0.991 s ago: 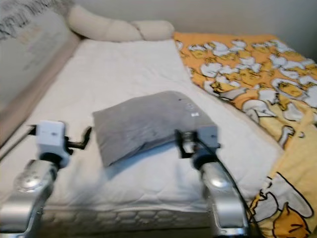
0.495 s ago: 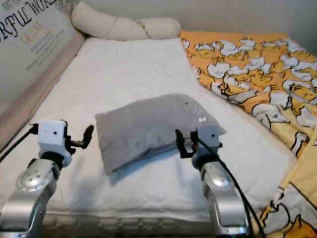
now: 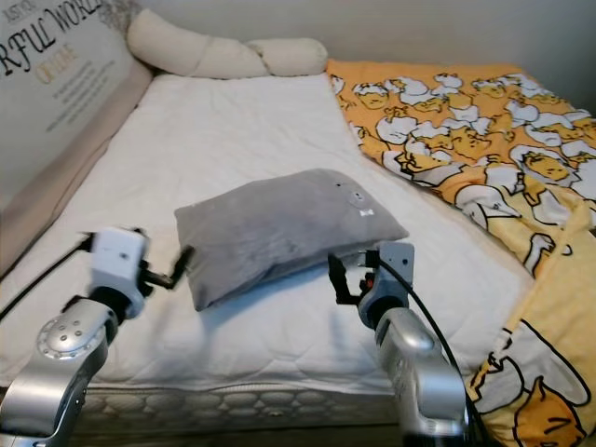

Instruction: Clean up the room

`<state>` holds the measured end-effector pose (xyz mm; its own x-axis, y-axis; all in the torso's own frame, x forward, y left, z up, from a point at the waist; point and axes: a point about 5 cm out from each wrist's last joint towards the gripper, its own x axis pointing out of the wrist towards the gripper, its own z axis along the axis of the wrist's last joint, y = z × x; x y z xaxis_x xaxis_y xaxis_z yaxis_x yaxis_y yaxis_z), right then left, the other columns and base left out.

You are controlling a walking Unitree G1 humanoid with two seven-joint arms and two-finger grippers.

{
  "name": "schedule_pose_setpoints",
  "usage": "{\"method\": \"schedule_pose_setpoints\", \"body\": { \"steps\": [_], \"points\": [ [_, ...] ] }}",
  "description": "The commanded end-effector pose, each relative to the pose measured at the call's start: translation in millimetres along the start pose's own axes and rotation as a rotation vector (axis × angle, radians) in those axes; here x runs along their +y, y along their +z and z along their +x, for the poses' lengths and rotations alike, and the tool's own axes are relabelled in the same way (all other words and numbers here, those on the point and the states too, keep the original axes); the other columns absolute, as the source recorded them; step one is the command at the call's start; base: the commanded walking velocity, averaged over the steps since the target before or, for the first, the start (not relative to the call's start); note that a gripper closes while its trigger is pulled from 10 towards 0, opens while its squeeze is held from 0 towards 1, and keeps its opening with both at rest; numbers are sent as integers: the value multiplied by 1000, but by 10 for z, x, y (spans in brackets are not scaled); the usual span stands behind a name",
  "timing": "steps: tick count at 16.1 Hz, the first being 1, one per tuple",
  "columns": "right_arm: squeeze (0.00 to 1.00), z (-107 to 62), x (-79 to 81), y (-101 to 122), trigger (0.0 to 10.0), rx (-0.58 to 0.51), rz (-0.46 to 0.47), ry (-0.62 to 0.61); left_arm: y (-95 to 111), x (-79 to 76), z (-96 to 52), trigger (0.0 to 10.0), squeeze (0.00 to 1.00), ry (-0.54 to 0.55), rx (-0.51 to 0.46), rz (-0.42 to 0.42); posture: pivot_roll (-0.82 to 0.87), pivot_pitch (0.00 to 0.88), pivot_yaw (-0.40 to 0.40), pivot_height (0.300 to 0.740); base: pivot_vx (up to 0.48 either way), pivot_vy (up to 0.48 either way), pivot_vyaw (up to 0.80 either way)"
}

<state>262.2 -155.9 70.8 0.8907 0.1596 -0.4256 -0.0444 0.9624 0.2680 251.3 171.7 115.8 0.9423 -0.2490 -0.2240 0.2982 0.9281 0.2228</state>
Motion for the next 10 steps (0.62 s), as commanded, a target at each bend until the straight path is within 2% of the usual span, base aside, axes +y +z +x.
{"method": "schedule_pose_setpoints", "body": {
  "steps": [1, 2, 3, 5, 8, 10],
  "points": [
    [1000, 44, -16, -15, 10000, 44, 56, 0, 41, -30, 21, 10000, 0, -62, -8, 19, 2, 0, 6, 740, 0, 0, 0],
    [1000, 124, -1, 21, 10000, 51, 145, 5, 46, -26, 26, 10000, 0, -112, -1, 46, 4, 0, 9, 740, 0, 0, 0],
    [1000, 176, 9, 44, 10000, 50, 192, 6, 47, -24, 27, 10000, 0, -137, 4, 58, 3, 0, 11, 740, 0, 0, 0],
    [1000, 412, 116, 140, 10000, 53, 389, 72, 45, -9, 19, 10000, 0, -218, 25, 120, 16, 0, 9, 740, 0, 0, 0],
    [1000, 631, 290, 240, 10000, 43, 586, 242, 61, 60, -25, 10000, 0, -236, 35, 151, 55, 0, 2, 740, 0, 0, 0],
    [1000, 729, 328, 205, 10000, 56, 718, 281, 47, 73, -112, 10000, 0, -254, 50, 161, 84, 0, 1, 740, 0, 0, 0]
  ]
}}
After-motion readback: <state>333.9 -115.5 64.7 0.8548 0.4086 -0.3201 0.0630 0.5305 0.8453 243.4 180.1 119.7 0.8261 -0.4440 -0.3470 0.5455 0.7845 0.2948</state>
